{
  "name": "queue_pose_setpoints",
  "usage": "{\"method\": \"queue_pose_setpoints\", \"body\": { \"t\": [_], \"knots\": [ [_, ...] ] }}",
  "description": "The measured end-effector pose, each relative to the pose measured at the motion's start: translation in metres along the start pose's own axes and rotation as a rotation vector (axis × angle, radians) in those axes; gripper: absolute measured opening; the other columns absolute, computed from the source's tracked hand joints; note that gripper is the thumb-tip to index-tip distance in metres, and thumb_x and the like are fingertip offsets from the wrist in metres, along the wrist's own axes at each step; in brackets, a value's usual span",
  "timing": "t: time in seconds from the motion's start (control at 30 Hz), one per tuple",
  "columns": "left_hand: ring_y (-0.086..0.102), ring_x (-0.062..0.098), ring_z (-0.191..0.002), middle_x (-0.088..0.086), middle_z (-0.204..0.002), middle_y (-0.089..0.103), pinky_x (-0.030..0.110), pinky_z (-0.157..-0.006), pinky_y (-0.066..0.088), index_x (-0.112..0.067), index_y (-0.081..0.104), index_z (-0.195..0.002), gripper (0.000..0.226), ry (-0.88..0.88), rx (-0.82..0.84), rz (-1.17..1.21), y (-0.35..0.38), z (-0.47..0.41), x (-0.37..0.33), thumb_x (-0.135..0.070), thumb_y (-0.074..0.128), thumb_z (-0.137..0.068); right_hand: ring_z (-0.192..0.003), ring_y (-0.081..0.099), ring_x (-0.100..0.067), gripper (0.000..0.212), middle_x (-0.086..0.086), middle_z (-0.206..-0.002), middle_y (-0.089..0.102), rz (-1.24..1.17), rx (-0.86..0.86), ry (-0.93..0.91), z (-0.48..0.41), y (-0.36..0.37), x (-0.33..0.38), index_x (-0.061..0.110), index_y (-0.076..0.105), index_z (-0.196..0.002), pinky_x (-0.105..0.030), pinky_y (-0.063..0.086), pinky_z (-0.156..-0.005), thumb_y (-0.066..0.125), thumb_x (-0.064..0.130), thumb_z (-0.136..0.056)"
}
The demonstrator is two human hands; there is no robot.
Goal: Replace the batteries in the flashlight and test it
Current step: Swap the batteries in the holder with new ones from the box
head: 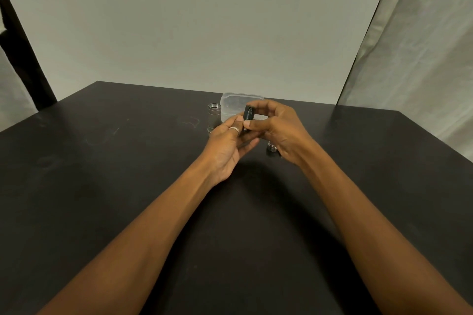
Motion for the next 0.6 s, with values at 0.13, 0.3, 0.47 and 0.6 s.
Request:
{"method": "queue_pose_setpoints", "body": {
  "t": [0.13, 0.3, 0.47, 0.6],
  "knots": [
    [0.074, 0.015, -0.098, 0.009, -0.119, 0.074, 0.031, -0.084, 0.059, -0.013, 0.059, -0.134, 0.03, 0.018, 0.008, 0.01, 0.001, 0.0, 0.0, -0.019, 0.048, -0.107, -0.105, 0.072, -0.036, 0.04, -0.014, -0.116, 0.073, 0.112, -0.019, -0.155, 0.006, -0.006, 0.003, 0.001, 0.069, -0.11, -0.044, 0.061, -0.092, 0.082, -0.01, -0.074],
    [0.074, 0.012, -0.093, 0.006, -0.111, 0.075, 0.034, -0.094, 0.057, -0.014, 0.06, -0.13, 0.027, 0.031, -0.002, -0.002, 0.003, -0.001, 0.001, -0.02, 0.047, -0.107, -0.104, 0.073, -0.033, 0.036, -0.02, -0.108, 0.075, 0.173, -0.001, -0.255, 0.01, -0.006, 0.004, -0.002, 0.068, -0.104, -0.043, 0.06, -0.094, 0.08, -0.015, -0.072],
    [0.074, 0.012, -0.084, 0.007, -0.107, 0.075, 0.03, -0.08, 0.062, -0.017, 0.062, -0.118, 0.025, 0.113, -0.167, -0.294, 0.01, 0.003, 0.001, -0.025, 0.04, -0.11, -0.102, 0.074, -0.03, 0.035, -0.017, -0.106, 0.077, 0.177, -0.012, -0.302, 0.01, -0.01, 0.007, 0.0, 0.069, -0.101, -0.039, 0.061, -0.092, 0.082, -0.013, -0.072],
    [0.065, 0.018, -0.075, -0.003, -0.085, 0.069, 0.045, -0.064, 0.057, -0.024, 0.059, -0.1, 0.018, 0.584, -0.43, -1.082, 0.006, 0.016, -0.015, -0.032, 0.043, -0.106, -0.101, 0.075, -0.025, 0.033, -0.01, -0.105, 0.078, 0.116, -0.036, -0.327, 0.014, -0.016, 0.014, 0.006, 0.069, -0.097, -0.027, 0.06, -0.082, 0.082, -0.013, -0.073]
  ]
}}
Point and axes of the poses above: each hand's wrist, its own z-axis away from the middle knuckle, its own y-axis out of the palm, x = y × z, the point moved 2 cm from there along -z, towards the middle knuckle
